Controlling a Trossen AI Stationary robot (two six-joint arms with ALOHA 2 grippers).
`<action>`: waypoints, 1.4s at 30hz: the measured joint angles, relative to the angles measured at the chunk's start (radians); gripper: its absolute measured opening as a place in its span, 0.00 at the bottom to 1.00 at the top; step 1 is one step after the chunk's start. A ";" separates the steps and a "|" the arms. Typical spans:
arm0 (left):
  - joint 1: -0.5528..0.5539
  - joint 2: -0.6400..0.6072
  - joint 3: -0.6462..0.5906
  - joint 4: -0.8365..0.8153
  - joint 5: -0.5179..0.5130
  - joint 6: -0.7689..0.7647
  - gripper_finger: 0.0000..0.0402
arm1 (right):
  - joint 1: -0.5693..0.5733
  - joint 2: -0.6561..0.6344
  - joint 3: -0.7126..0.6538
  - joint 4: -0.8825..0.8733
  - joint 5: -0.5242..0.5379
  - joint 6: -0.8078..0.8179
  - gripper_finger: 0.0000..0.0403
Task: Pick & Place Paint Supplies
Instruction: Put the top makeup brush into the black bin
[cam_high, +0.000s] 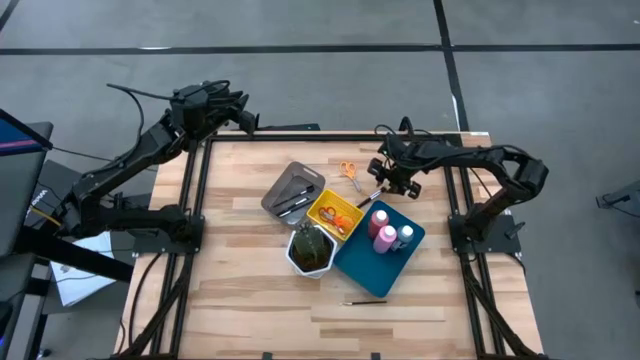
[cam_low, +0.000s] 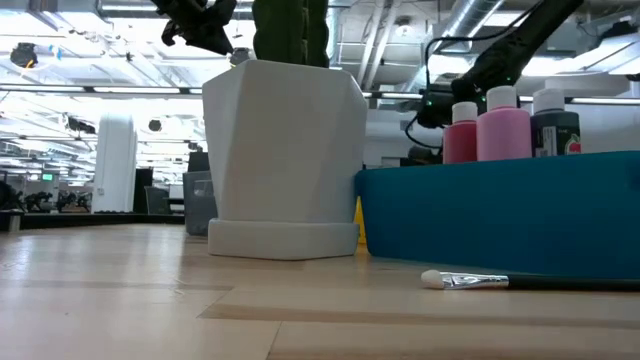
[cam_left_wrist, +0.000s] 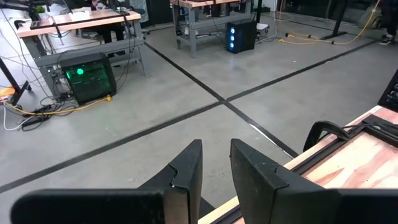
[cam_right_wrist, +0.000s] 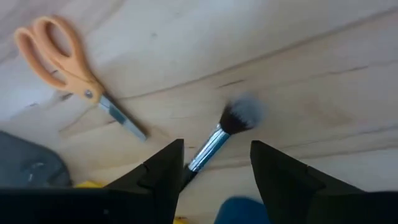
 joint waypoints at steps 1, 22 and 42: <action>0.000 0.000 0.000 0.000 0.000 -0.003 0.19 | 0.000 0.000 -0.007 0.001 -0.002 0.007 0.44; -0.006 0.000 0.000 0.000 0.002 -0.045 0.19 | -0.084 0.001 -0.070 0.069 0.017 -0.035 0.35; -0.006 0.000 0.000 0.000 -0.001 -0.045 0.19 | -0.080 0.002 -0.069 0.069 -0.001 -0.058 0.32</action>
